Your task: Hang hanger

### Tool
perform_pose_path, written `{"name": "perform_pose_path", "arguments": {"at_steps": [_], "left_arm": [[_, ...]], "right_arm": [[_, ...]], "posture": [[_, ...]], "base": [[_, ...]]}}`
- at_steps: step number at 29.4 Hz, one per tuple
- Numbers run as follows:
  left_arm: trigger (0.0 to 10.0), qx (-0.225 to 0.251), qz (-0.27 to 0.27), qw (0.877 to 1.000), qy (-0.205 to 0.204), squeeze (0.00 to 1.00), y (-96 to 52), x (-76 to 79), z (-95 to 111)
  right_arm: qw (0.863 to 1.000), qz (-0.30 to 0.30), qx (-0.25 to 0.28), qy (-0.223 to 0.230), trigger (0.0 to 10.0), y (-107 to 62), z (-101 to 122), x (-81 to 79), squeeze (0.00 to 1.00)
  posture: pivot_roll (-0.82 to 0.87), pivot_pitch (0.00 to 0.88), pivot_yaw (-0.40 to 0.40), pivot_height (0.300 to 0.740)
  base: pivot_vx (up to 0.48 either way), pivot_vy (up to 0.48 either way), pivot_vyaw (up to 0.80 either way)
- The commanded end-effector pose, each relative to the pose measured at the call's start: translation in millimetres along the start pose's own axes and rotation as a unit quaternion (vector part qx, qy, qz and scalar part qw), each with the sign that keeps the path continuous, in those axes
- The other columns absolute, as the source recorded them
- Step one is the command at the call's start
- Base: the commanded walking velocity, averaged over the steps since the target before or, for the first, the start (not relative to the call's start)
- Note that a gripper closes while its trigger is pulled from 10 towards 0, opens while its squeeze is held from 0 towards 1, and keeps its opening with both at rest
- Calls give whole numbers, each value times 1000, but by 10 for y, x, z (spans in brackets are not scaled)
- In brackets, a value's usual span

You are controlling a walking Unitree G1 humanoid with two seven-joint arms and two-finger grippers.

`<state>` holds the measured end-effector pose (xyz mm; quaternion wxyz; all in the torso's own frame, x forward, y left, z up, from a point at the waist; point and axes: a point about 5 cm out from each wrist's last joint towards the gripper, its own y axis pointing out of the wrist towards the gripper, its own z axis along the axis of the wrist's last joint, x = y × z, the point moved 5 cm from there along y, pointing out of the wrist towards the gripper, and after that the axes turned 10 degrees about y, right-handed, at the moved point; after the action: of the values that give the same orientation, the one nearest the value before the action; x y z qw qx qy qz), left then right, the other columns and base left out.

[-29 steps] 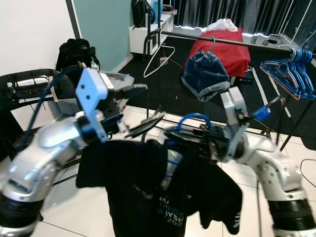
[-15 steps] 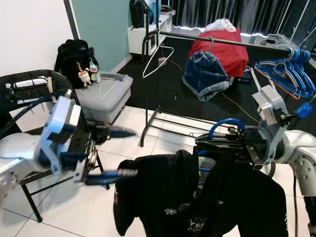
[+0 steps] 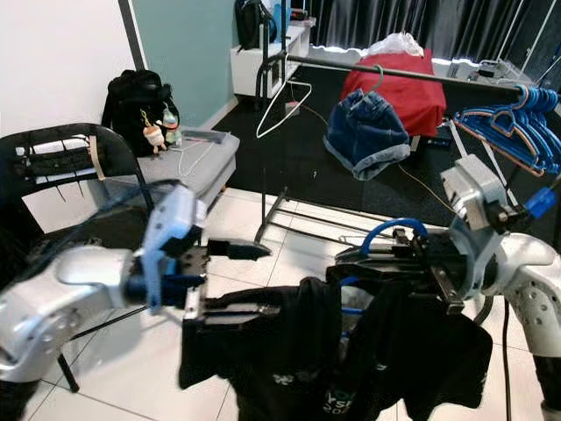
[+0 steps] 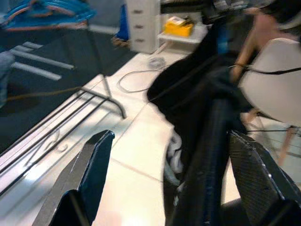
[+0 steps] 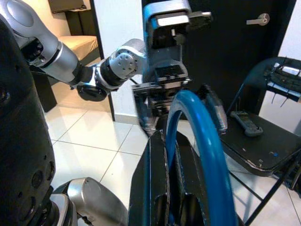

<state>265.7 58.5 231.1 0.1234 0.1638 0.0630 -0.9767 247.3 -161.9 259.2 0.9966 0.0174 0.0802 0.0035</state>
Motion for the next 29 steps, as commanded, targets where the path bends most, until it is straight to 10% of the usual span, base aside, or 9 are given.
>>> {"name": "perform_pose_path", "arguments": {"at_steps": [1, 14, 15, 18, 19, 29], "left_arm": [[10000, -13, 4, 1000, -5, 0, 29, -10, -52], [9059, -92, -44, 995, 11, 0, -118, 115, -243], [5294, -101, -59, 993, 8, 0, -146, 159, -259], [4627, -107, -68, 992, 5, 0, -154, 192, -269], [0, -111, -82, 990, -1, 0, -156, 241, -279], [0, -108, -100, 989, -18, 0, -144, 306, -293]], "right_arm": [[1000, 23, 4, -15, 0, 55, 65, -58, 0], [1000, 22, 5, -19, 0, 56, 82, -56, 0], [1000, 21, 5, -19, 0, 56, 83, -56, 0], [1000, 20, 5, -19, 0, 61, 84, -58, 0], [1000, 19, 5, -19, 0, 65, 87, -58, 0], [1000, 16, 8, -21, 0, 72, 91, -36, 0]], "posture": [[-58, 0, -36, 736], [-58, 0, -36, 736], [-57, 0, -38, 736], [-57, 0, -38, 736], [-57, 0, -38, 736], [-55, 0, -40, 736]], "base": [[0, 0, 0], [0, 0, 0], [0, 0, 0], [0, 0, 0], [0, 0, 0], [0, 0, 0]]}}
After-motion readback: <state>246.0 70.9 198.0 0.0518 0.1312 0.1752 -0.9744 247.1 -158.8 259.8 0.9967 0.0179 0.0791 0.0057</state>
